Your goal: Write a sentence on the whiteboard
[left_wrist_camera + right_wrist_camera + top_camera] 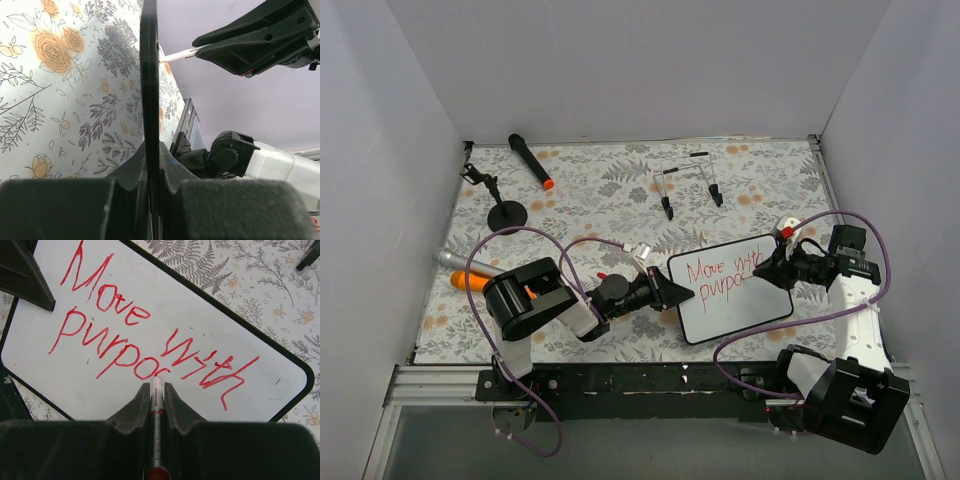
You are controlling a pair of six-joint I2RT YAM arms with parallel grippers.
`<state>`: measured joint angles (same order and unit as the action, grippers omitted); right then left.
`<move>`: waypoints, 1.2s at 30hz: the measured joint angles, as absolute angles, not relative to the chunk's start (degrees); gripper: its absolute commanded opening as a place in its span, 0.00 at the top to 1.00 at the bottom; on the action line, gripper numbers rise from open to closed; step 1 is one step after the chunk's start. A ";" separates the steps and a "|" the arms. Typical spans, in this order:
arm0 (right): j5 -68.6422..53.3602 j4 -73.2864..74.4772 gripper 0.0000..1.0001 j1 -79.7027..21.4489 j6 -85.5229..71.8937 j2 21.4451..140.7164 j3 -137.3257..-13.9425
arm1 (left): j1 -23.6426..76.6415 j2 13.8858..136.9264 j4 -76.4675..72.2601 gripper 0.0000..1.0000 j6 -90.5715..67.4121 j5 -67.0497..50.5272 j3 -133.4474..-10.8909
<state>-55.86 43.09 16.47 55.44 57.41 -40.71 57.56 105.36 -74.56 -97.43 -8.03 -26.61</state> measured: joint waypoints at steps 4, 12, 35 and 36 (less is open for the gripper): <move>-54.52 43.05 0.99 16.47 54.54 56.69 -40.71 | 57.56 105.36 -74.59 1.00 -97.41 -8.03 -26.61; -51.44 42.04 0.99 16.45 52.93 55.42 -40.71 | 57.56 105.36 -74.61 1.00 -97.36 -8.05 -26.61; -51.99 48.49 0.99 16.45 59.09 57.06 -41.58 | 57.56 105.38 -74.56 1.00 -97.54 -8.05 -26.61; -52.25 48.71 0.99 16.38 59.18 57.25 -41.65 | 57.56 105.38 -74.56 1.00 -97.54 -8.05 -26.59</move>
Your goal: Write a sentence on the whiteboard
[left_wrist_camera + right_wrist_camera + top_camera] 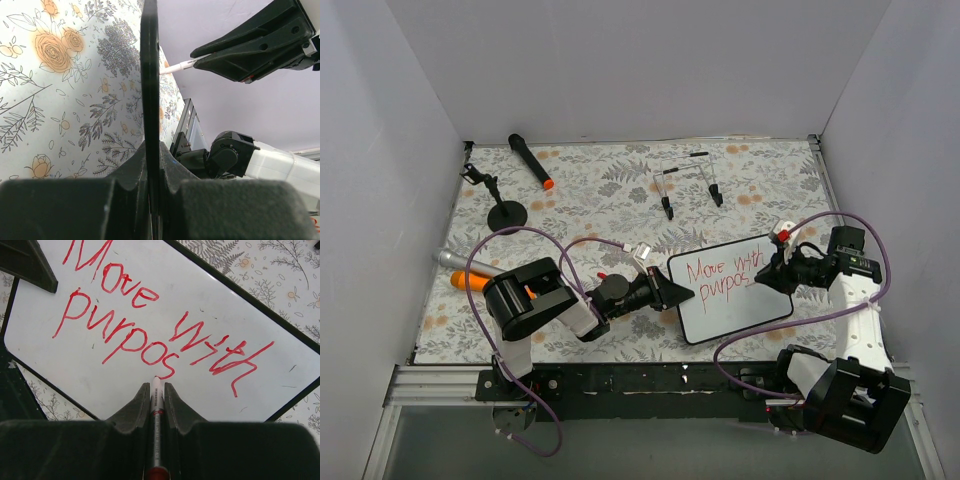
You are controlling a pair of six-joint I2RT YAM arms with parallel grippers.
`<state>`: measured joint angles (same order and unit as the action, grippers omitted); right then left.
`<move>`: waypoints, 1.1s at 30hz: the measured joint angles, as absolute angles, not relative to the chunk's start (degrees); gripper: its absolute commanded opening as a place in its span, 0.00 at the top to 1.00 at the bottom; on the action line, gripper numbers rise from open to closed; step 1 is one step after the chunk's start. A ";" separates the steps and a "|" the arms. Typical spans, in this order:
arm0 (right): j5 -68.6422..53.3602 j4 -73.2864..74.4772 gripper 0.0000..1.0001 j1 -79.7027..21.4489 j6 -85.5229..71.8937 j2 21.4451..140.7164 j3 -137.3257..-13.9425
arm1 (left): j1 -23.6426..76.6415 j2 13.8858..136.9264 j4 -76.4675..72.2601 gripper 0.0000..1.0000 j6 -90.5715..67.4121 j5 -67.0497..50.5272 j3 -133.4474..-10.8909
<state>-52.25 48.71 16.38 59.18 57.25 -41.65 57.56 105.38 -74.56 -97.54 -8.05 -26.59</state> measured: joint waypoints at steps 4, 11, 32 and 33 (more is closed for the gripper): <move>-53.06 49.15 0.99 15.92 58.78 57.82 -41.87 | 57.56 105.38 -74.59 1.00 -97.49 -8.05 -26.59; -54.43 48.97 0.99 15.55 56.95 57.87 -42.61 | 57.56 105.38 -74.76 1.00 -97.03 -8.05 -26.61; -54.13 47.44 0.99 20.10 54.02 55.27 -45.63 | 57.60 105.38 -75.48 1.00 -96.68 -8.05 -25.96; -54.15 47.46 0.99 20.25 54.06 55.44 -45.63 | 57.60 105.38 -75.48 1.00 -96.68 -8.05 -25.96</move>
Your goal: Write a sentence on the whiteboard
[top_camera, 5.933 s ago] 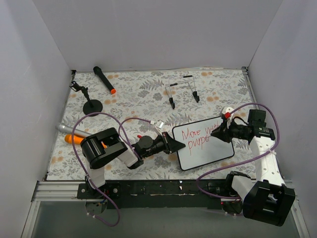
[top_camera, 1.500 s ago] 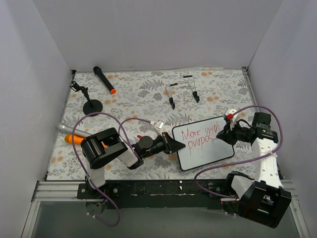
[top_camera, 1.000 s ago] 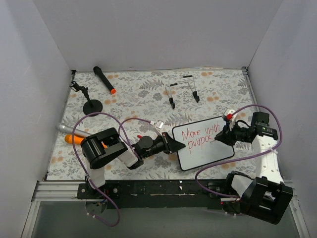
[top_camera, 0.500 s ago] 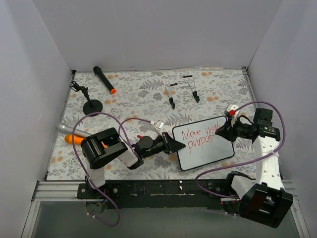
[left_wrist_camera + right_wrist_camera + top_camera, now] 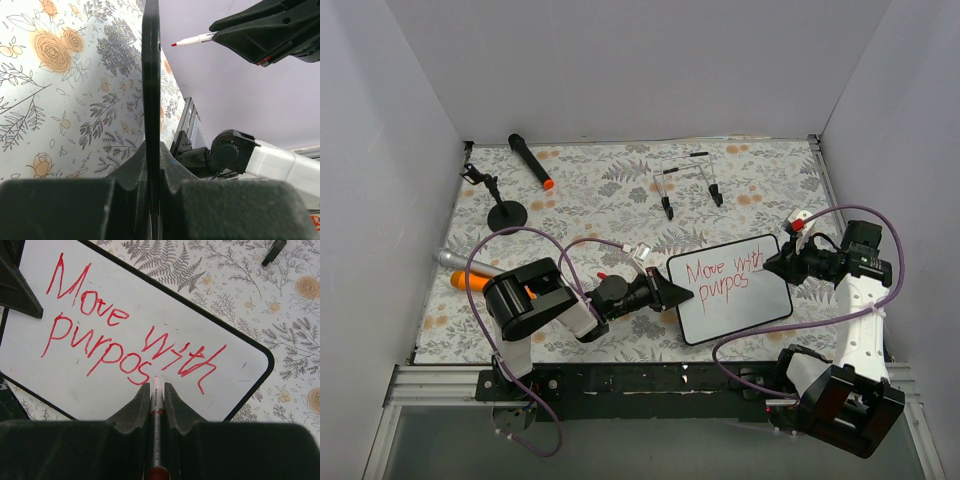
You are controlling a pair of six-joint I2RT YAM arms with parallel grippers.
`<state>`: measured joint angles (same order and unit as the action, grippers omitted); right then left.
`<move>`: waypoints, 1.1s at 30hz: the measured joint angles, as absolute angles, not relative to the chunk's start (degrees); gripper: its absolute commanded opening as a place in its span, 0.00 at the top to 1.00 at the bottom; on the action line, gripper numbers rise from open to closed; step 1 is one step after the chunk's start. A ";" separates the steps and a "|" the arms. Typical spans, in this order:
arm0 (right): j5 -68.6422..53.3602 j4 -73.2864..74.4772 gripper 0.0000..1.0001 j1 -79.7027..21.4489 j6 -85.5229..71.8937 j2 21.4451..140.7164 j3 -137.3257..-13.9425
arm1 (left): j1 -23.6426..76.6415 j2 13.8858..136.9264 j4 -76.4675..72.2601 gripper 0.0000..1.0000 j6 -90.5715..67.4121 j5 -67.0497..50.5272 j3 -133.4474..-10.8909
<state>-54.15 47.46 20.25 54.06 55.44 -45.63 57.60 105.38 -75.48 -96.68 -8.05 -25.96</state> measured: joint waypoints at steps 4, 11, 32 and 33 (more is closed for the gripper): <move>-54.17 47.48 0.99 21.04 54.24 56.27 -45.63 | 57.60 105.38 -75.50 1.00 -96.68 -8.05 -25.96; -55.68 48.58 0.99 23.53 55.79 57.60 -45.65 | 57.60 105.38 -75.48 1.00 -96.68 -8.05 -25.96; -59.96 54.22 0.99 27.00 61.67 63.05 -46.61 | 57.60 105.38 -75.53 1.00 -96.68 -8.10 -25.87; -60.01 54.06 0.99 26.98 61.65 63.11 -46.61 | 57.60 105.38 -75.55 1.00 -96.68 -8.12 -25.87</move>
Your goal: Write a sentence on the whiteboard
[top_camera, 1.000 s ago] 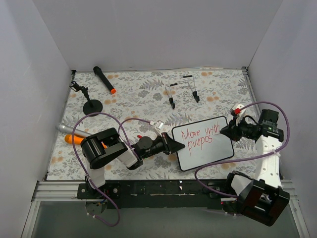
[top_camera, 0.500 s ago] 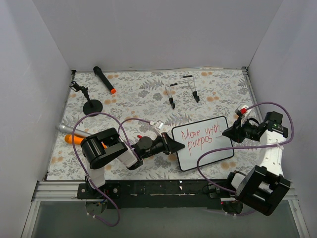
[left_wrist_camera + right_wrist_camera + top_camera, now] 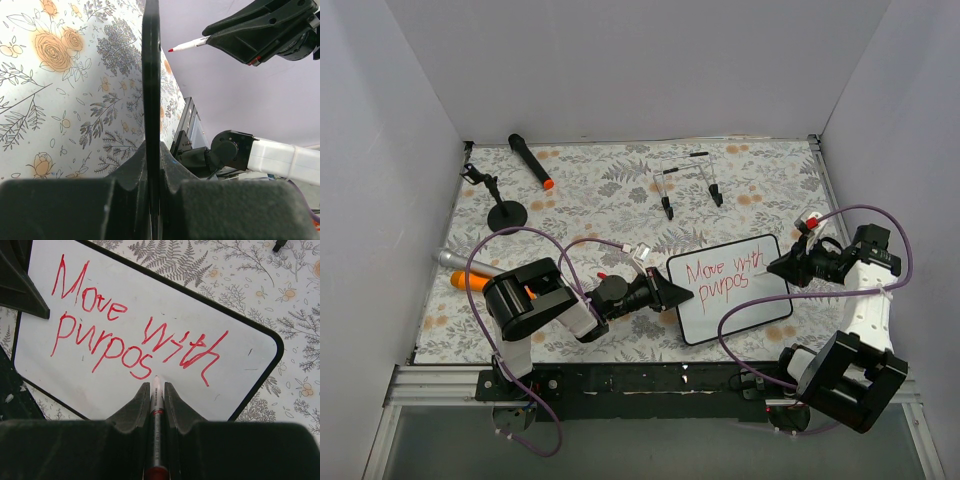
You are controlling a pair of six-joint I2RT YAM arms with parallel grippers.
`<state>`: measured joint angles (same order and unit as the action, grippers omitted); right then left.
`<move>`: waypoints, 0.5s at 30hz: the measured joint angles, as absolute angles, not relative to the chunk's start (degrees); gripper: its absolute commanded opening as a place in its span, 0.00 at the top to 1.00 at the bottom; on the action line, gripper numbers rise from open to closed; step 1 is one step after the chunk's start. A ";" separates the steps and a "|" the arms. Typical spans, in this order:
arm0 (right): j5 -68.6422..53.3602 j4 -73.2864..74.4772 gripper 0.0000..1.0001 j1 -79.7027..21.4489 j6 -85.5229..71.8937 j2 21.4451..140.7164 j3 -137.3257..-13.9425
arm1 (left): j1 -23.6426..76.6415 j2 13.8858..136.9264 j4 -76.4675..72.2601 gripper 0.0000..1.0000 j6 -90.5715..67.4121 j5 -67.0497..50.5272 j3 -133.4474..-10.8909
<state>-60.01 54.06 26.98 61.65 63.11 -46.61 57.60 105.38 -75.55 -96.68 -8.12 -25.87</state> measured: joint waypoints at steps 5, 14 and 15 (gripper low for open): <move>-60.05 53.12 0.99 26.72 61.14 63.64 -46.13 | 57.60 105.38 -75.55 1.00 -96.68 -8.14 -25.87; -59.00 49.71 0.99 24.08 58.65 63.88 -45.45 | 57.60 105.43 -75.57 1.00 -96.68 -8.34 -25.87; -58.72 49.28 0.99 23.83 58.41 63.88 -45.15 | 57.60 105.45 -75.59 1.00 -96.68 -8.34 -25.87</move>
<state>-58.72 49.28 23.83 58.41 63.88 -45.15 57.60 105.45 -75.59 -96.68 -8.34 -25.87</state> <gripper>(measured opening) 0.183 0.045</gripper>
